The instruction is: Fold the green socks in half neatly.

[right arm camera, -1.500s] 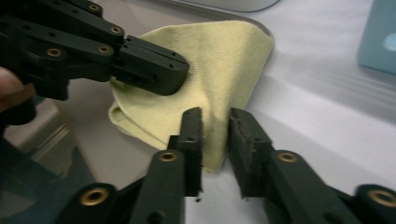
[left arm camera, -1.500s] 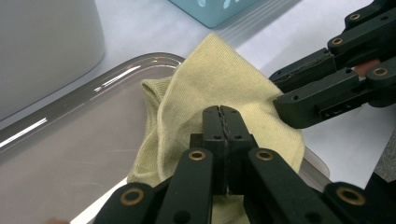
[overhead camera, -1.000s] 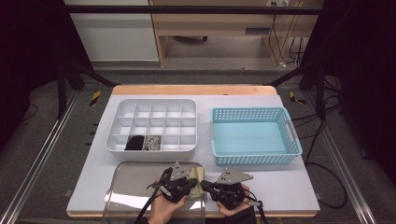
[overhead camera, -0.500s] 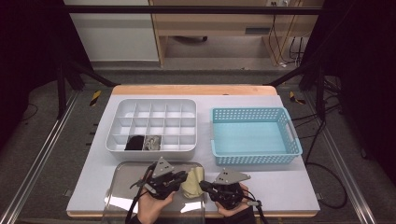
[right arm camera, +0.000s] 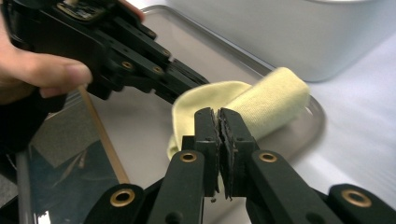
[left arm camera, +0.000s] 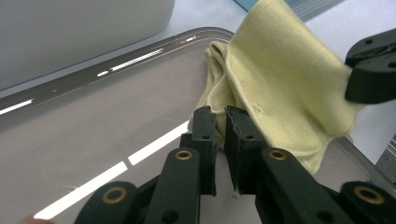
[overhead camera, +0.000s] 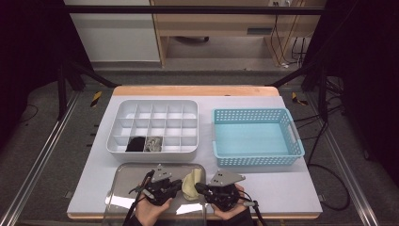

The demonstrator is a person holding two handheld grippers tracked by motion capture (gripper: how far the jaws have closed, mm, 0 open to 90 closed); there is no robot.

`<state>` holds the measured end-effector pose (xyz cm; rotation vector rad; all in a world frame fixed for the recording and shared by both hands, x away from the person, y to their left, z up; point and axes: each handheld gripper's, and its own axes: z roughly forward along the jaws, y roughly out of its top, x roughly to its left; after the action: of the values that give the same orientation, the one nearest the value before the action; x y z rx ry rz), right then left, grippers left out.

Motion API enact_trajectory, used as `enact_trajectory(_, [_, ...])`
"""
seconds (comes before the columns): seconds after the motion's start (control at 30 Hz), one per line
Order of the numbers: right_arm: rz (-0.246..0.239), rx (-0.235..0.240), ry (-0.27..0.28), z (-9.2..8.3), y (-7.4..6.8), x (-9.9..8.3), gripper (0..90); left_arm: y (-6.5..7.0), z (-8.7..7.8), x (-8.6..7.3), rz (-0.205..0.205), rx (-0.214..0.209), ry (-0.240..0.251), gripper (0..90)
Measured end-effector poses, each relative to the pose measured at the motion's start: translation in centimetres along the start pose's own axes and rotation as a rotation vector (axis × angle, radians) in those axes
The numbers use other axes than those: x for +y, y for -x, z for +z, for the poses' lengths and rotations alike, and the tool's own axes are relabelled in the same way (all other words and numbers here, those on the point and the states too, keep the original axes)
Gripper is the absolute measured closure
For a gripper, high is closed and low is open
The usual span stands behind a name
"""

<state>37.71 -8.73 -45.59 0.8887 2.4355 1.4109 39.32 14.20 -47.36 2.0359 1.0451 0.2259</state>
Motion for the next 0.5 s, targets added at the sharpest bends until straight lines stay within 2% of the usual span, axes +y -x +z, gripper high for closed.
enact_trajectory(0.2, [-0.033, 0.032, -0.021, 1.7, -0.9, 0.5, 86.4, -0.1, 0.2, -0.1, -0.002, -0.002, -0.011, 84.6])
enact_trajectory(0.43, [-0.044, 0.049, -0.045, 3.1, -1.3, 0.1, 86.0, -0.3, 0.2, -0.1, -0.002, -0.010, -0.013, 85.4])
enact_trajectory(0.5, [-0.043, 0.051, -0.047, 3.3, -1.3, 0.1, 85.8, -0.6, 0.0, -0.1, -0.013, -0.013, -0.005, 85.4])
